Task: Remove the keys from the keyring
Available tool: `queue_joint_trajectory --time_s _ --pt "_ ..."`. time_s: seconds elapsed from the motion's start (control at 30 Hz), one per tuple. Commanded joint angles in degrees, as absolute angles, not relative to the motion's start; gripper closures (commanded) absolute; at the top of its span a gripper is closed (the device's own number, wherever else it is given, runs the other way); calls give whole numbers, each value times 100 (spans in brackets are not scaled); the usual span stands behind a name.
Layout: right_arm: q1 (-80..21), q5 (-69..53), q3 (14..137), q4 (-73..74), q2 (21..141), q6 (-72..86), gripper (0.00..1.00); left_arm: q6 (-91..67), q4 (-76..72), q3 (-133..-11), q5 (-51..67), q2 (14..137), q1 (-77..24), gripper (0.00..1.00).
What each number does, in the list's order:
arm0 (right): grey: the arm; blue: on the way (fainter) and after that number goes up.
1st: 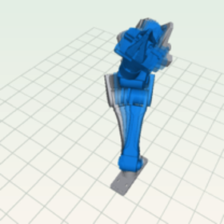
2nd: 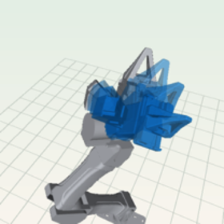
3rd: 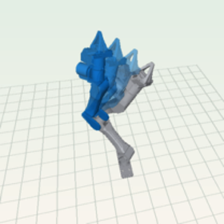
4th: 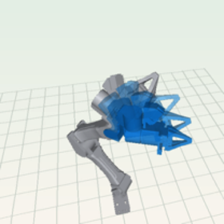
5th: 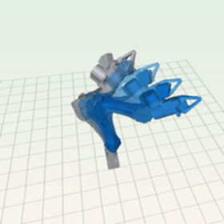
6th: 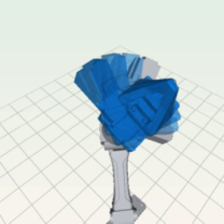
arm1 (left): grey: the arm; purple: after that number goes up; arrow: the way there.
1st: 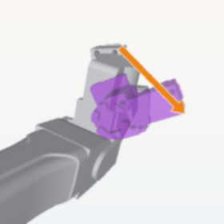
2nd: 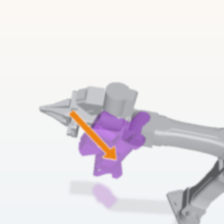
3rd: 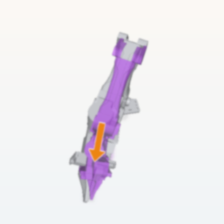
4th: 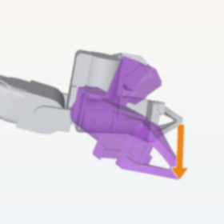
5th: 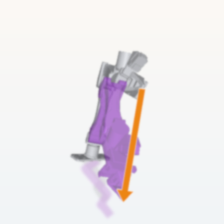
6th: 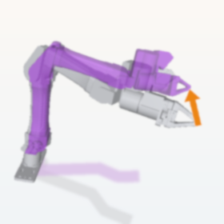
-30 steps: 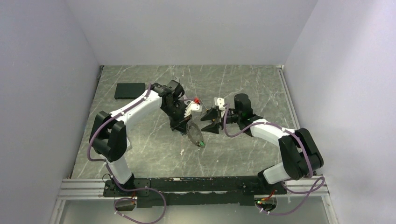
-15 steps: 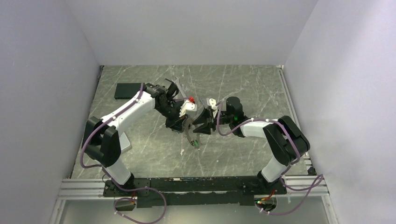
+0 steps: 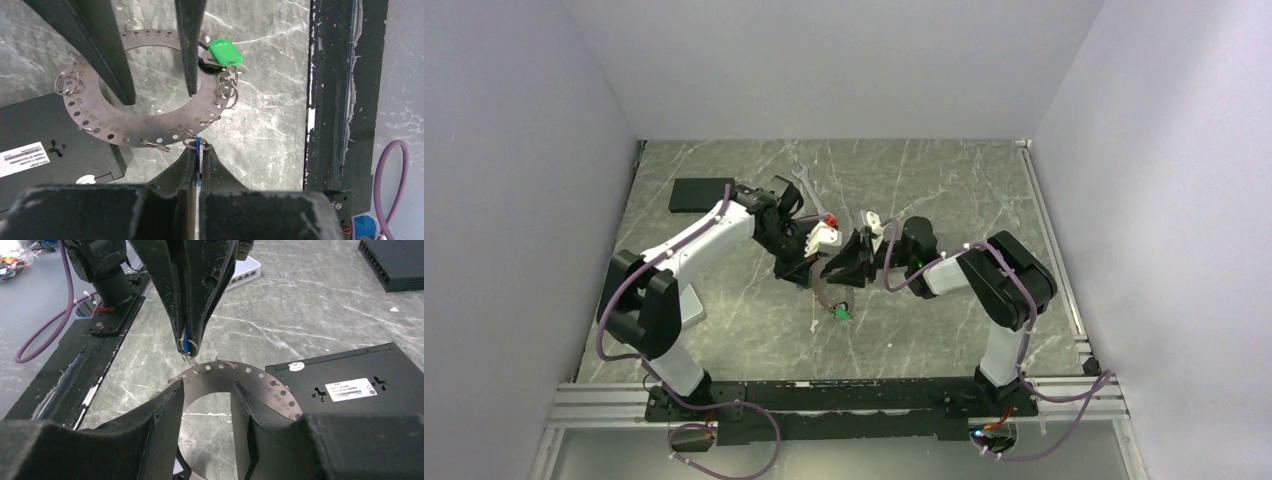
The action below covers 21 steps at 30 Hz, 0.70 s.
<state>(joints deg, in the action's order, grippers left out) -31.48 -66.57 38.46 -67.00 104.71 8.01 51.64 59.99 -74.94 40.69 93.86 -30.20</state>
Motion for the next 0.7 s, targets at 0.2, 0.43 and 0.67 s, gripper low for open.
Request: queue_joint_trajectory --time_s 0.2,0.43,0.67 --pt "-3396 -6702 3992 -8453 11056 1419 58 5379 5924 -7606 4449 9121 -2883 100" --pt "-3427 -6630 4132 -8915 11348 1685 58 5421 5983 -7672 4526 9156 -2856 100" --pt "-3432 -6594 4219 -9154 11501 1893 58 5408 6038 -7762 4580 9214 -2849 100"
